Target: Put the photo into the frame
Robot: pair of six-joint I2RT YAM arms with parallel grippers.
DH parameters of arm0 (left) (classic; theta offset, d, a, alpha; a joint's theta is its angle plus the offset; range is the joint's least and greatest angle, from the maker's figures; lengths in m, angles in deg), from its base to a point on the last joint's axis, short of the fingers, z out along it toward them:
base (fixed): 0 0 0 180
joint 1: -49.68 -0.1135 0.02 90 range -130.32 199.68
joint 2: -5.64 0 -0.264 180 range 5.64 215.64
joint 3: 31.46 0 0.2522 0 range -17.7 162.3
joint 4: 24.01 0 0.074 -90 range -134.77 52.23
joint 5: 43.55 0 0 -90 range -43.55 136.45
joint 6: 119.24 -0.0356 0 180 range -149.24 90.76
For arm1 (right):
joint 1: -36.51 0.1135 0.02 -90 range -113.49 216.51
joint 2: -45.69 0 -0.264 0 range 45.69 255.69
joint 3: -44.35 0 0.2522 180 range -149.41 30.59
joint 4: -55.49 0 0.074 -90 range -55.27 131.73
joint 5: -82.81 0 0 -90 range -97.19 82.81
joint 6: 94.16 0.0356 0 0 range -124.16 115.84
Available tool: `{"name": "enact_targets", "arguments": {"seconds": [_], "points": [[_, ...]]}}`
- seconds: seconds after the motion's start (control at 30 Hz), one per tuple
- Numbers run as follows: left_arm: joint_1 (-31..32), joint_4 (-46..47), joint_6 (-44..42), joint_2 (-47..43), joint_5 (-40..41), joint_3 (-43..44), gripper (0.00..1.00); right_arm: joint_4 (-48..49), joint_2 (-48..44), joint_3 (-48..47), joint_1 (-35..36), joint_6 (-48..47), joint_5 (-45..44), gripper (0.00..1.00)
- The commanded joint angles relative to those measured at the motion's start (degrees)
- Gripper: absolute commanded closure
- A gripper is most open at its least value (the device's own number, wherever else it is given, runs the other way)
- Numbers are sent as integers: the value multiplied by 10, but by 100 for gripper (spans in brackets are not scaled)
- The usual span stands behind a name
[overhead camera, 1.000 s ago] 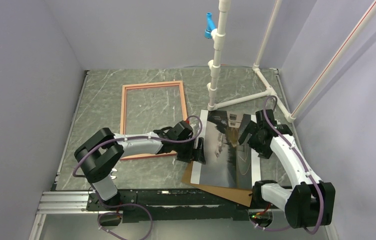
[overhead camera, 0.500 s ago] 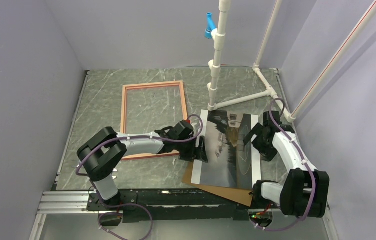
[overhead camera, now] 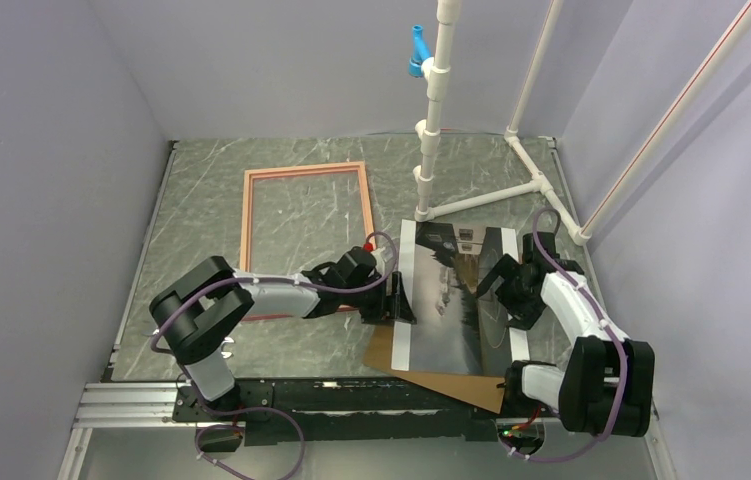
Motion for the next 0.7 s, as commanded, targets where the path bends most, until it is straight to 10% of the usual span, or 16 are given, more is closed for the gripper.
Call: {"name": "enact_targets", "arguments": {"seconds": [0.0,0.67], "points": [[6,100,31,-40,-19,-22,28,19,-22,19,-1,-4,51,3],[5,103,69,-59,34,-75,32,98,-18,97,0,2,150,4]]}}
